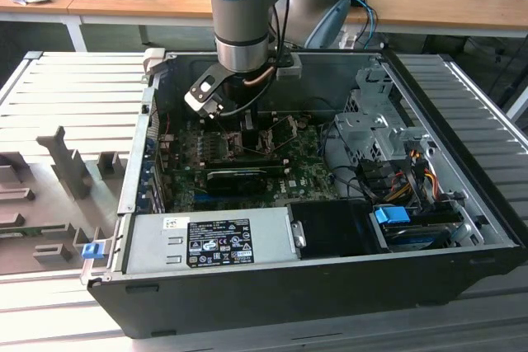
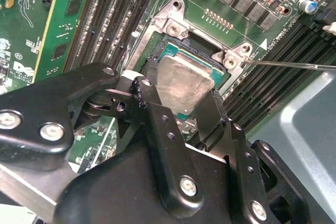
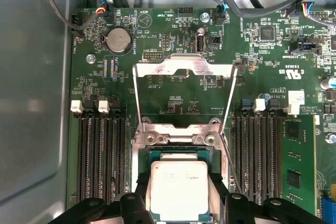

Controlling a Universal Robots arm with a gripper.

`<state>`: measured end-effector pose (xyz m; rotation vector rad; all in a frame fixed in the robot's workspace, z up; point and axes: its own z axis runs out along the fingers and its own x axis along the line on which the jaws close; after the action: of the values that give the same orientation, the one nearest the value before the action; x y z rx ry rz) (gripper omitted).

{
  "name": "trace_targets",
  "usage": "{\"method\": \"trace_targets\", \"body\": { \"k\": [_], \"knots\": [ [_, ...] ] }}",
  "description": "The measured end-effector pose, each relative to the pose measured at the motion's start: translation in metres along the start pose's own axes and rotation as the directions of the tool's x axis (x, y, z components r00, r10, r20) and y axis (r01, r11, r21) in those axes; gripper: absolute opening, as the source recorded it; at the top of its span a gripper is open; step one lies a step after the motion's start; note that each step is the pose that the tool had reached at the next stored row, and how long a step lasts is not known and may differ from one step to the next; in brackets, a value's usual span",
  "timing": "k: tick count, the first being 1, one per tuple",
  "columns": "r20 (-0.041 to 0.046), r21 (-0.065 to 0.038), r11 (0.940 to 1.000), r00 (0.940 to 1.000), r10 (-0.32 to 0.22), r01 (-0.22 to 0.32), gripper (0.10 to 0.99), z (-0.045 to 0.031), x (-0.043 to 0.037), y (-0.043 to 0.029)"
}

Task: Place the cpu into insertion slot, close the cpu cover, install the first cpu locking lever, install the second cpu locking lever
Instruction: 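Place the cpu into insertion slot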

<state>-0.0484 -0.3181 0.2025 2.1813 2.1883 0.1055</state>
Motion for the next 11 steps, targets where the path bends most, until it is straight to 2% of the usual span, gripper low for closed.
{"method": "trace_targets", "body": {
  "k": [6,7,11],
  "knots": [
    [0.0000,0.000,1.0000,1.0000,0.000,0.000,0.525,0.0001,0.0000,0.0001],
    [0.0001,0.000,1.0000,1.0000,0.000,0.000,0.604,0.0001,0.0000,0.0001],
    [-0.0026,0.000,1.0000,1.0000,0.000,0.000,0.604,0.0002,0.0005,0.0002]
  ]
}}
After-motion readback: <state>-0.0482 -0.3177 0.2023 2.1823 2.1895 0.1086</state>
